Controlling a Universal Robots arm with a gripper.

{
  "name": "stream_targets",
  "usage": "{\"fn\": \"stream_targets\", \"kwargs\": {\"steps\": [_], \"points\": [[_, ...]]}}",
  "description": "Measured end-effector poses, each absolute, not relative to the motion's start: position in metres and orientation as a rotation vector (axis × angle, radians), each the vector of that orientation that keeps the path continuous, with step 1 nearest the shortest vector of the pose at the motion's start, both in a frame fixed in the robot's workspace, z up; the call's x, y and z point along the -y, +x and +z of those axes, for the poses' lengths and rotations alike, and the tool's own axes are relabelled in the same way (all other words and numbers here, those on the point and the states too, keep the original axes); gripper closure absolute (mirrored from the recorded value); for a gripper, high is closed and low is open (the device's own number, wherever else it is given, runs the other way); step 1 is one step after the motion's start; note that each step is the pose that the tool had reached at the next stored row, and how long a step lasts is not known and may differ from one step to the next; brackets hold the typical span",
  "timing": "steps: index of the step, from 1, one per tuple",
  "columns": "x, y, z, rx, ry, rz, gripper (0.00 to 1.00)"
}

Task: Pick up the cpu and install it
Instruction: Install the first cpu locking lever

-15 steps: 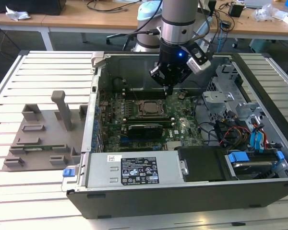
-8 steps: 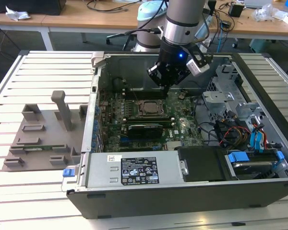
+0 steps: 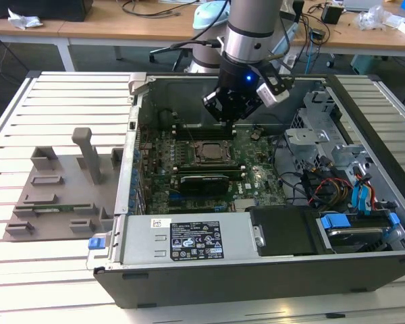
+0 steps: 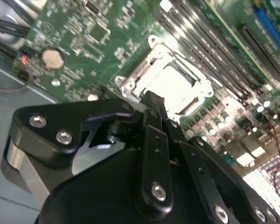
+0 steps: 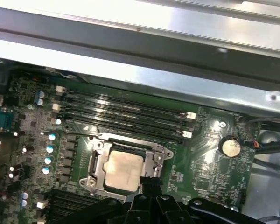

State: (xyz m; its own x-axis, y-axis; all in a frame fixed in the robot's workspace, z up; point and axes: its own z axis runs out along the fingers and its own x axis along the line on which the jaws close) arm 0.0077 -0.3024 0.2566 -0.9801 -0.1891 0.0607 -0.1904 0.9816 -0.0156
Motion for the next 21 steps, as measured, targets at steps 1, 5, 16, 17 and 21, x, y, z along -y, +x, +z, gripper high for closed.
{"fn": "stream_targets", "kwargs": {"steps": [1, 5, 16, 17, 21], "points": [[0.302, 0.005, 0.257, 3.068, 0.294, 0.033, 0.89], [0.302, -0.007, 0.257, 3.069, 0.294, 0.033, 0.89], [0.302, -0.025, 0.257, 3.069, 0.294, 0.033, 0.89], [0.302, -0.026, 0.257, 3.069, 0.294, 0.033, 0.89], [0.302, -0.026, 0.257, 3.070, 0.276, 0.034, 0.89]]}}
